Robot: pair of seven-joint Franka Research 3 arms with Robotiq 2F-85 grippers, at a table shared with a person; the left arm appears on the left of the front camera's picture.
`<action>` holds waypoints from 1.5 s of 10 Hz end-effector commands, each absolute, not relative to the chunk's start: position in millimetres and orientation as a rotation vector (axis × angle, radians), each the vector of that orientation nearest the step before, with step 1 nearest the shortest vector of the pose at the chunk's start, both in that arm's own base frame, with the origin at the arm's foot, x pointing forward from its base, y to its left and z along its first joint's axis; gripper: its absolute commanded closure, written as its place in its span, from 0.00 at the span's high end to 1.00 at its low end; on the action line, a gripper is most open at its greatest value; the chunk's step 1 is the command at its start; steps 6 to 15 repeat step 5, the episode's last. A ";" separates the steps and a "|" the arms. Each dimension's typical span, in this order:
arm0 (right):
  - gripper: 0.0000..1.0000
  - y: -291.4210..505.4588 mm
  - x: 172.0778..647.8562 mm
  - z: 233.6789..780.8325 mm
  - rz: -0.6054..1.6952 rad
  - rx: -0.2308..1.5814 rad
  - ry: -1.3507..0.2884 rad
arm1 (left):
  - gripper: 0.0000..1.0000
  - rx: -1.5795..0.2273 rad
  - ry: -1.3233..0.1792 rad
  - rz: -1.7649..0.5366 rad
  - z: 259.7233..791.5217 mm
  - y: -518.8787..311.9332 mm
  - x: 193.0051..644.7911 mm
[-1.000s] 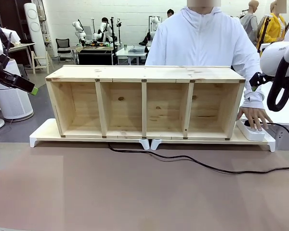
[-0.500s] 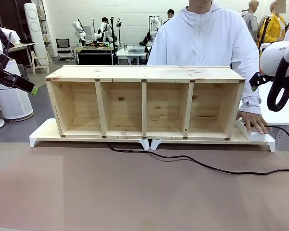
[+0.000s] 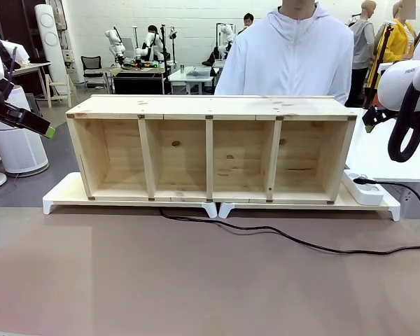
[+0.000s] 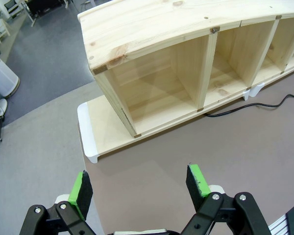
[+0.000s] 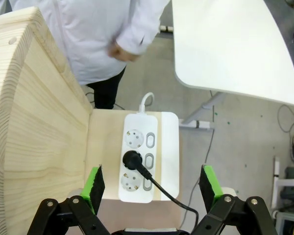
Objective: Perform cable management.
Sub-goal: Release the Power Cable when the human grasps it.
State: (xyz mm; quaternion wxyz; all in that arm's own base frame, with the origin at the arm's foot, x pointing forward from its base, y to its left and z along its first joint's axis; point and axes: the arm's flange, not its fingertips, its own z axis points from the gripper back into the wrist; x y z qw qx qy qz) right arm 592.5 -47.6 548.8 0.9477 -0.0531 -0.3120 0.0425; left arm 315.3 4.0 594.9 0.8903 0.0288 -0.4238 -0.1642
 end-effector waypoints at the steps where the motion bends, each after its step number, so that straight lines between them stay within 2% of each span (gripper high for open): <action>1: 1.00 -48.8 592.3 548.3 0.085 -0.109 -0.631 | 1.00 0.061 -0.887 -0.338 594.5 4.3 317.4; 15: 1.00 -48.8 592.3 548.3 0.085 -0.109 -0.631 | 1.00 0.061 -0.887 -0.338 594.5 4.3 317.4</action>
